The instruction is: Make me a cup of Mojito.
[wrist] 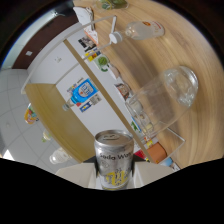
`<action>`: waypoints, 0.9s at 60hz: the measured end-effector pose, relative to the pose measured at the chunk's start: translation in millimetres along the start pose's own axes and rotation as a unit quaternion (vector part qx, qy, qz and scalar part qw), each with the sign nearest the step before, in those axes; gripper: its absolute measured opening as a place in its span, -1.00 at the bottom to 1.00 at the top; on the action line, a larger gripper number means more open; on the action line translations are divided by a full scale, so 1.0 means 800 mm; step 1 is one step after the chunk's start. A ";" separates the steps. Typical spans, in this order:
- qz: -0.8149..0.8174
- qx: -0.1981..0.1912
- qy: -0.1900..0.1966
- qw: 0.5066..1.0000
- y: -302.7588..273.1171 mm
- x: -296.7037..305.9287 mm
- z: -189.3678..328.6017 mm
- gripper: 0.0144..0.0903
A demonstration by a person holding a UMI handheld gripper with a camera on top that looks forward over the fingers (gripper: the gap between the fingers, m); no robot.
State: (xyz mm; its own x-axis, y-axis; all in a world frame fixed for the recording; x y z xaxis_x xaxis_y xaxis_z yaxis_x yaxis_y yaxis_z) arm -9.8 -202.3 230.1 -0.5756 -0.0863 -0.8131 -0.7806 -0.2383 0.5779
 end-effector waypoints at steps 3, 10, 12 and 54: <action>-0.013 0.002 0.005 1.000 -0.003 0.001 -0.001 -0.02; -0.036 0.006 0.010 0.999 -0.004 -0.002 -0.004 -0.03; -0.063 0.009 0.016 0.998 -0.003 -0.008 -0.007 -0.03; -0.846 0.043 0.162 0.505 0.006 0.105 0.031 -0.02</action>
State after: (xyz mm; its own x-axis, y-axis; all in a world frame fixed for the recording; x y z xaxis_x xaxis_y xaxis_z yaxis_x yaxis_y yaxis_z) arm -68.2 -186.5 166.6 0.9941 0.0125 -0.1076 -0.1031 -0.1946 -0.9754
